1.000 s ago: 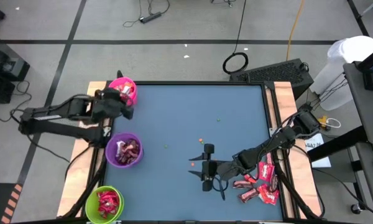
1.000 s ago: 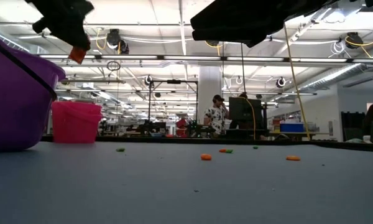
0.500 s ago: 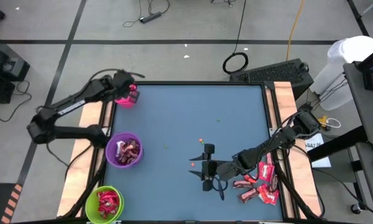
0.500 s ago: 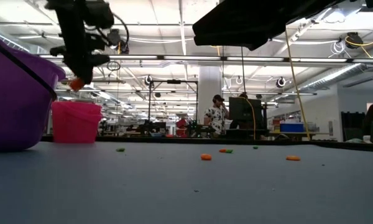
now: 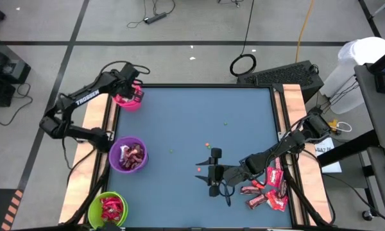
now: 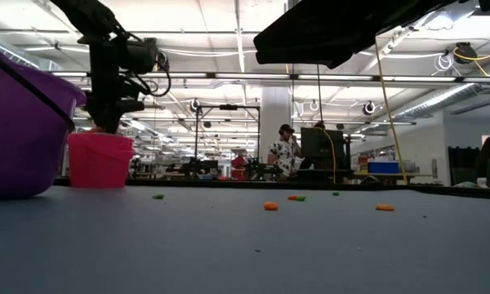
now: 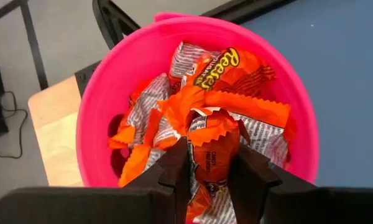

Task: Organize candy in baskets
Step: Put the orange chocolate into the pink bucket

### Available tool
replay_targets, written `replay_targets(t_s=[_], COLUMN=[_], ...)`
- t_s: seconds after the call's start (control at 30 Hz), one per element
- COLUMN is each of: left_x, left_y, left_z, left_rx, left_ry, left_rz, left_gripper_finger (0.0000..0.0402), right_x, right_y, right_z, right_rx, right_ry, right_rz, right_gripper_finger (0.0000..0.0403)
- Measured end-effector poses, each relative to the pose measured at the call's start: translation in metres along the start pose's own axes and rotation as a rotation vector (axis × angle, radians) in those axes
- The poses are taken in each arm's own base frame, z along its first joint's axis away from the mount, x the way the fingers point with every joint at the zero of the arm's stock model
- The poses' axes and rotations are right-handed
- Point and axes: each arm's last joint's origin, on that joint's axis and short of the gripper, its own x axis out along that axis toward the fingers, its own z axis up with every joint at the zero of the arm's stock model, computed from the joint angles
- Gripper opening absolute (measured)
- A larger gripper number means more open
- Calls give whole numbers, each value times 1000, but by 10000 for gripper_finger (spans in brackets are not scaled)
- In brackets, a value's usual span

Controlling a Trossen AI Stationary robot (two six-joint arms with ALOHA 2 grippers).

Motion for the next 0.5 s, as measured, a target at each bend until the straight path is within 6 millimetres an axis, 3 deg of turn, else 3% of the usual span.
replay_targets(t_s=[0.33,0.5], left_x=[13,14], left_y=[-3,-3], left_z=[2,1], left_rx=[59,76], left_ry=[65,74], left_rz=[7,8], left_gripper_finger=[94,124], right_x=[0,0], right_y=[0,0], right_z=[-1,-1], right_rx=[-2,4], right_ry=[8,9], right_rz=[0,0], right_gripper_finger=[205,205])
